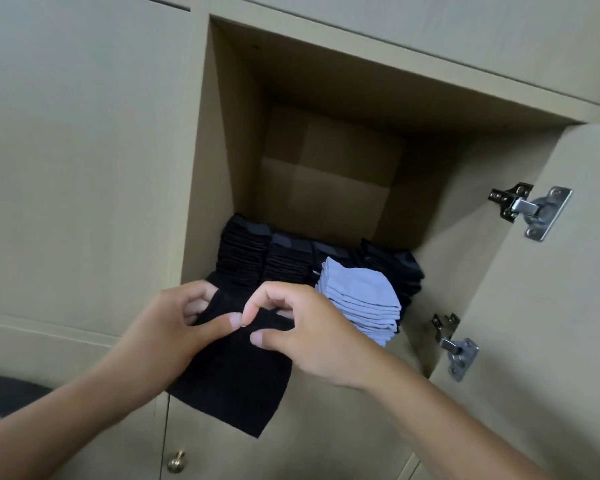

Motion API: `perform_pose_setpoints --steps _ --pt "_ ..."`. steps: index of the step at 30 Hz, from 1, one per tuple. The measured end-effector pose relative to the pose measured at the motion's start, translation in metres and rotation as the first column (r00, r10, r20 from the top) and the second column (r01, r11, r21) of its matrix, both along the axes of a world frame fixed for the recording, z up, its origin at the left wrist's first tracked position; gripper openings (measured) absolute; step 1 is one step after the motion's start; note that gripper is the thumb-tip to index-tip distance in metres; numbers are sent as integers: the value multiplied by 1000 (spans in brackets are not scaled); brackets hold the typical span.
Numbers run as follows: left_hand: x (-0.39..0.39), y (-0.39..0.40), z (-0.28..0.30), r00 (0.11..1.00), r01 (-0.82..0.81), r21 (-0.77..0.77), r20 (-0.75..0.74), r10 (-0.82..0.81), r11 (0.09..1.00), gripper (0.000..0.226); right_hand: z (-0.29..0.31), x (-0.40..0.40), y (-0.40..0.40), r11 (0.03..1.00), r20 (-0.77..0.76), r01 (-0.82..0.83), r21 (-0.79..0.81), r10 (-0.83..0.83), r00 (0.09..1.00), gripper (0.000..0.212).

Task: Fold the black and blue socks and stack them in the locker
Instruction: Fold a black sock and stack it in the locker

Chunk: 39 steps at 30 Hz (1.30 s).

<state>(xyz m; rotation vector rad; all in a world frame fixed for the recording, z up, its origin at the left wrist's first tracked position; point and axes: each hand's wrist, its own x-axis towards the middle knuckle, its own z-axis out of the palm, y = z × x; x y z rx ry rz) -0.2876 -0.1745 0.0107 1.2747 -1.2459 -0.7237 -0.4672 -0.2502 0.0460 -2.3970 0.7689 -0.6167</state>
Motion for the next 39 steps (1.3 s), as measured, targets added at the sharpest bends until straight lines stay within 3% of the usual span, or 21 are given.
perform_pose_setpoints --steps 3,7,10,18,27,39 --pt "-1 -6 -1 1000 10 8 21 -10 1000 30 9 -4 -5 999 -54 5 -39 -8 999 23" --pt "2 -10 -4 998 -7 43 67 4 999 16 33 -17 -20 1000 -86 15 -9 -16 996 27" --pt "2 -11 -6 996 -21 35 93 18 999 17 55 -27 -29 998 -96 47 -41 -51 994 29" --pt "-2 -13 -8 974 -55 61 225 40 997 14 92 -49 -59 970 53 235 65 -238 970 29" --pt "-10 -15 -7 929 -8 107 368 -32 994 12 124 -91 -130 847 233 519 117 -532 814 31" --pt "-23 -20 -15 891 40 148 443 -103 988 9 126 -113 -192 653 297 718 239 -753 587 43"
